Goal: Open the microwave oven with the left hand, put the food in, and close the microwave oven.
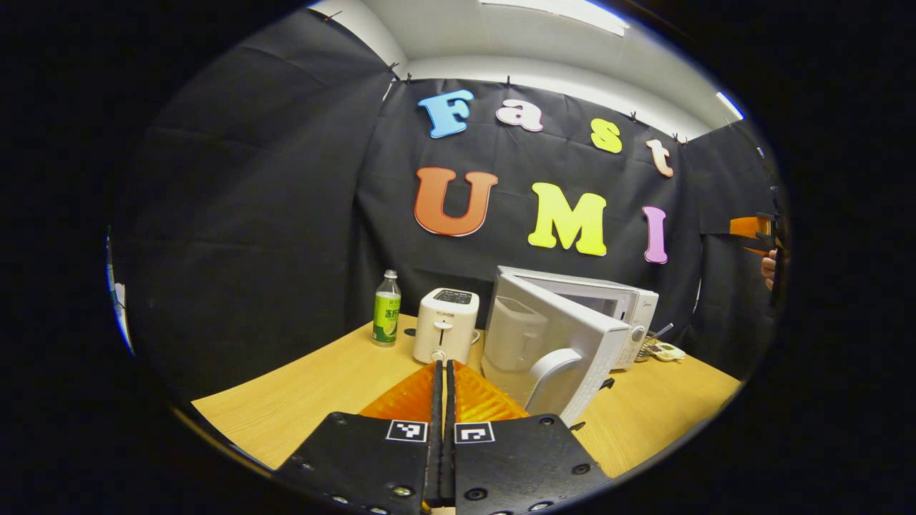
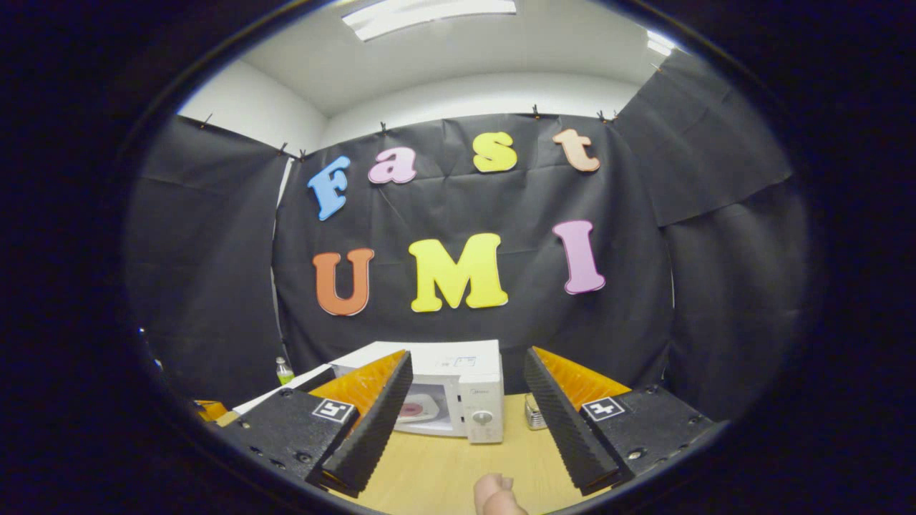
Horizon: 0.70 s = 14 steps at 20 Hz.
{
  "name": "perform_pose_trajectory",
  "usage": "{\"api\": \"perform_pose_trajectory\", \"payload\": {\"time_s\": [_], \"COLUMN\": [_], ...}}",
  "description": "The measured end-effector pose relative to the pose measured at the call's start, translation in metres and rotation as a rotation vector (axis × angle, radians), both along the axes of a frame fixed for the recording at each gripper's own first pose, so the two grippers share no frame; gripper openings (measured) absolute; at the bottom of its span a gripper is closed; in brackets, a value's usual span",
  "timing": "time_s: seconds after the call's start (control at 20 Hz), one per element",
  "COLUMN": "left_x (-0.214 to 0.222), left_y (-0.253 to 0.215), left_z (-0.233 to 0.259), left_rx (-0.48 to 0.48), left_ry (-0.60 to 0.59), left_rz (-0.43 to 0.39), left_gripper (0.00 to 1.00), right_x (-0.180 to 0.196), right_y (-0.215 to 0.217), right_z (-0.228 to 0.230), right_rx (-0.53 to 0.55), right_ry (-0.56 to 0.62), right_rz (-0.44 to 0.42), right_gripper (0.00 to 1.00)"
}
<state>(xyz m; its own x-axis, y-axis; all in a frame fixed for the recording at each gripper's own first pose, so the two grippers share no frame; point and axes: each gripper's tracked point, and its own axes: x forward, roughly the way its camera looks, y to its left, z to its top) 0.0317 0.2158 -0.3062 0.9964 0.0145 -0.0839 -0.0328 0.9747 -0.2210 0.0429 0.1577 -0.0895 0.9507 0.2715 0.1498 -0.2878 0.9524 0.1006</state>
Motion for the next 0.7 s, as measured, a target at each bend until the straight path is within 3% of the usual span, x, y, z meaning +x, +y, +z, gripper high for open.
{"api": "perform_pose_trajectory", "payload": {"time_s": [0.05, 0.1, 0.15, 0.2, 0.3, 0.35, 0.4, 0.45, 0.55, 0.6, 0.65, 0.7], "left_x": [0.004, 0.007, 0.012, 0.017, 0.024, 0.027, 0.033, 0.033, 0.034, 0.035, 0.036, 0.037], "left_y": [-0.005, -0.009, -0.012, -0.016, -0.033, -0.041, -0.043, -0.047, -0.069, -0.079, -0.090, -0.101], "left_z": [-0.003, -0.010, -0.014, -0.018, -0.025, -0.027, -0.032, -0.034, -0.032, -0.031, -0.033, -0.033], "left_rx": [0.002, 0.014, 0.037, 0.058, 0.076, 0.082, 0.101, 0.101, 0.074, 0.075, 0.082, 0.093], "left_ry": [0.004, 0.019, 0.018, 0.026, 0.039, 0.043, 0.053, 0.052, 0.033, 0.030, 0.035, 0.034], "left_rz": [-0.015, -0.026, -0.028, -0.031, -0.062, -0.074, -0.063, -0.070, -0.117, -0.131, -0.147, -0.156], "left_gripper": [0.00, 0.00, 0.00, 0.00, 0.00, 0.00, 0.00, 0.00, 0.00, 0.00, 0.00, 0.17], "right_x": [-0.007, -0.011, -0.017, -0.021, -0.029, -0.032, -0.034, -0.037, -0.039, -0.039, -0.041, -0.042], "right_y": [-0.006, -0.008, -0.010, -0.012, -0.019, -0.021, -0.025, -0.029, -0.037, -0.041, -0.045, -0.049], "right_z": [-0.001, -0.004, -0.005, -0.004, -0.004, -0.004, -0.005, -0.004, -0.004, -0.003, -0.003, -0.002], "right_rx": [-0.007, -0.014, -0.017, -0.019, -0.024, -0.022, -0.022, -0.023, -0.022, -0.023, -0.025, -0.028], "right_ry": [0.001, 0.001, 0.002, 0.001, -0.005, -0.009, -0.008, -0.009, -0.010, -0.011, -0.016, -0.021], "right_rz": [0.004, 0.010, 0.022, 0.031, 0.042, 0.047, 0.047, 0.049, 0.042, 0.037, 0.030, 0.022], "right_gripper": [1.00, 1.00, 0.91, 1.00, 1.00, 0.91, 0.91, 1.00, 1.00, 0.91, 1.00, 1.00]}}
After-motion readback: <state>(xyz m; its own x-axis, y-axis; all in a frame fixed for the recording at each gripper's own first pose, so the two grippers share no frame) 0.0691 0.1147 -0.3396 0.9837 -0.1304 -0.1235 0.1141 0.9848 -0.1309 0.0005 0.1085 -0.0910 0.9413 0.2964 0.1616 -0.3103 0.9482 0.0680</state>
